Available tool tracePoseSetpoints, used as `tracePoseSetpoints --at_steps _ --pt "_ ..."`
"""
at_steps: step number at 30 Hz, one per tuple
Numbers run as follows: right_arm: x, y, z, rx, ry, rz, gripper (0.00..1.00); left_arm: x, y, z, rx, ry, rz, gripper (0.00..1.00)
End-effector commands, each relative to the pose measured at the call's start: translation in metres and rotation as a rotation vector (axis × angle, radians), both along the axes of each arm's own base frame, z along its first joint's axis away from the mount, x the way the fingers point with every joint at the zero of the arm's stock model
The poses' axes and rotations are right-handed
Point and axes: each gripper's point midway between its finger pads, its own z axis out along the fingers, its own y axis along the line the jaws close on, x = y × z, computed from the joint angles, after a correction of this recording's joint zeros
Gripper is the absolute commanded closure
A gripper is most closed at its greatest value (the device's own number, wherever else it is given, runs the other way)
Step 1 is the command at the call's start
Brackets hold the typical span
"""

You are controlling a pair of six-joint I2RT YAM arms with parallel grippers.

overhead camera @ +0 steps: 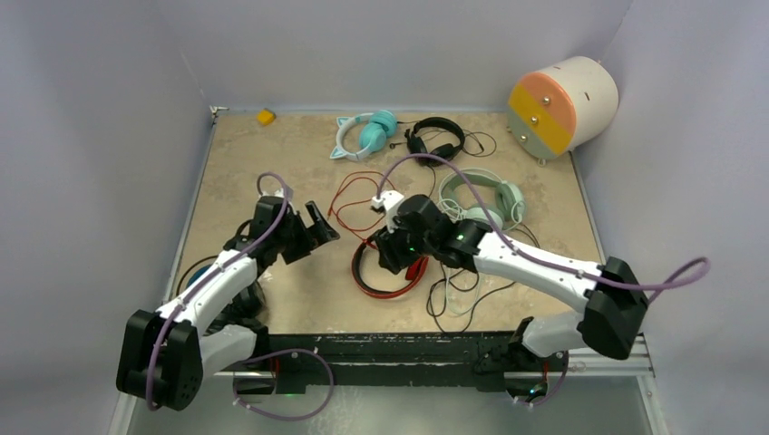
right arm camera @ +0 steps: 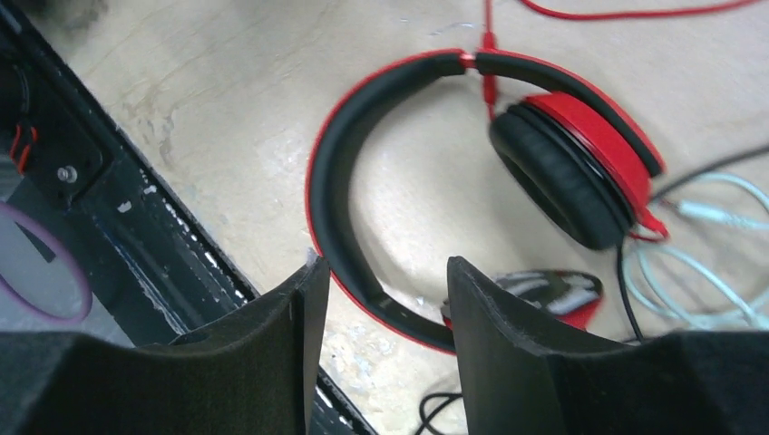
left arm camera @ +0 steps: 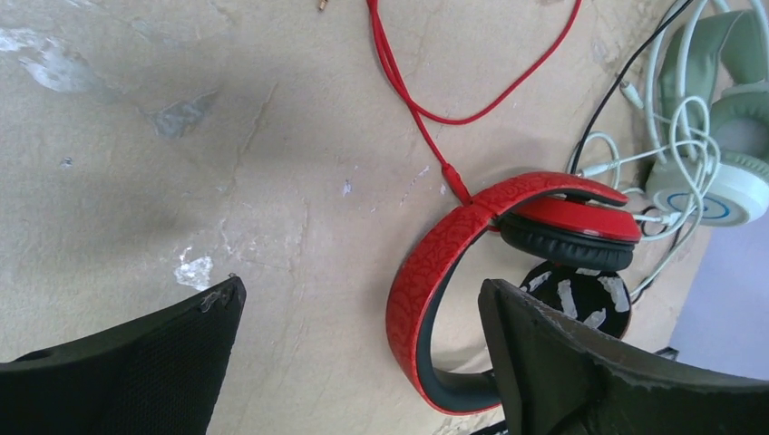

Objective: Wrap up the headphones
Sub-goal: Move the headphones to the center of the board, then pick up the headphones from the center of the board.

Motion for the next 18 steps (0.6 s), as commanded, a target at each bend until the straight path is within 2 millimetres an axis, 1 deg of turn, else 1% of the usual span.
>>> tracePoseSetpoints --at_steps 1,3,5,8,9,11,13,15,18 --pt "0.016 -0.024 0.029 0.104 -0.059 -0.151 0.46 -0.006 -0.015 0.013 0.019 -0.028 -0.001 0.01" --pt "0.02 -0.033 0.037 0.134 -0.077 -0.201 0.44 -0.021 -0.032 0.007 0.0 0.014 0.004 0.02" --pt "0.027 -0.043 0.041 0.133 -0.108 -0.26 0.44 -0.037 -0.048 -0.002 -0.001 0.07 0.032 0.05" --pt "0.033 -0.056 0.041 0.118 -0.136 -0.333 0.44 -0.055 -0.056 -0.017 0.042 0.147 0.163 0.12" --pt "0.035 -0.059 0.041 0.117 -0.141 -0.348 0.44 -0.061 -0.061 -0.02 0.055 0.156 0.177 0.14" --pt "0.034 -0.063 0.042 0.129 -0.148 -0.364 0.45 -0.063 -0.07 -0.025 0.083 0.152 0.208 0.16" --pt "0.033 -0.066 0.042 0.14 -0.155 -0.369 0.46 -0.063 -0.072 -0.032 0.143 0.178 0.242 0.18" --pt "0.032 -0.069 0.044 0.151 -0.16 -0.376 0.46 -0.064 -0.069 -0.041 0.225 0.236 0.288 0.21" --pt "0.028 -0.071 0.049 0.175 -0.163 -0.375 0.46 -0.06 -0.08 -0.048 0.285 0.291 0.281 0.27"
